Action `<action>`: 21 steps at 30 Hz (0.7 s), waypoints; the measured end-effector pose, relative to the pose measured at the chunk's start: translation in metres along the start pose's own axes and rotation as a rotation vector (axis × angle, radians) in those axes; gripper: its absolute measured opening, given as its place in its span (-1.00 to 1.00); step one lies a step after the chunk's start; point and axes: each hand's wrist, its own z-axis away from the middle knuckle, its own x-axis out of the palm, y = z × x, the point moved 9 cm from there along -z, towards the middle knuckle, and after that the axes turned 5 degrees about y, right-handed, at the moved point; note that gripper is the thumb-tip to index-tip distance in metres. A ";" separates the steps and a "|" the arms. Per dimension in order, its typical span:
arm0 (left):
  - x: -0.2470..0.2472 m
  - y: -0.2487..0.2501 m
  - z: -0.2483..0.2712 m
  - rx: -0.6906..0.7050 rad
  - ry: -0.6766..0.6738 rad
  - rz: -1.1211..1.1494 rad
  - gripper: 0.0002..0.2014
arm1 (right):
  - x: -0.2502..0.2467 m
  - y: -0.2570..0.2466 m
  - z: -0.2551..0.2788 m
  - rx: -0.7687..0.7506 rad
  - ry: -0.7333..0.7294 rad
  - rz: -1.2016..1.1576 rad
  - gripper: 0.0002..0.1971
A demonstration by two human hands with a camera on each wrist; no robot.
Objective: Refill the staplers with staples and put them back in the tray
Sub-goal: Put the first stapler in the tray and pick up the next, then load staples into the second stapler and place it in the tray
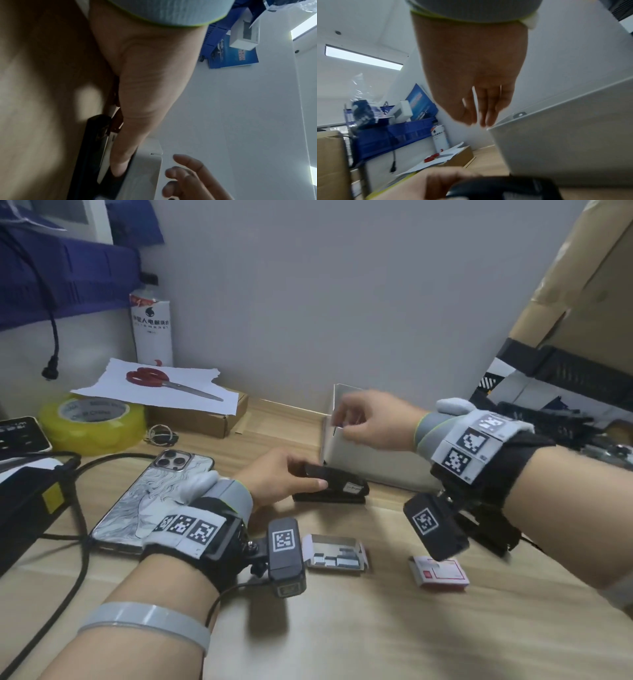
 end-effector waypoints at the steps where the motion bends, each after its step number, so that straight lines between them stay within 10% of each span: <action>1: 0.004 0.004 0.003 0.011 -0.026 -0.033 -0.79 | 0.013 -0.006 0.017 -0.032 -0.092 0.006 -0.77; 8: 0.024 0.007 0.023 0.004 -0.082 -0.369 -0.62 | 0.062 -0.005 0.062 -0.071 -0.158 -0.041 -0.54; 21: 0.016 0.002 0.022 -0.019 -0.032 -0.390 -0.84 | 0.031 0.003 0.058 -0.140 0.037 -0.124 -0.74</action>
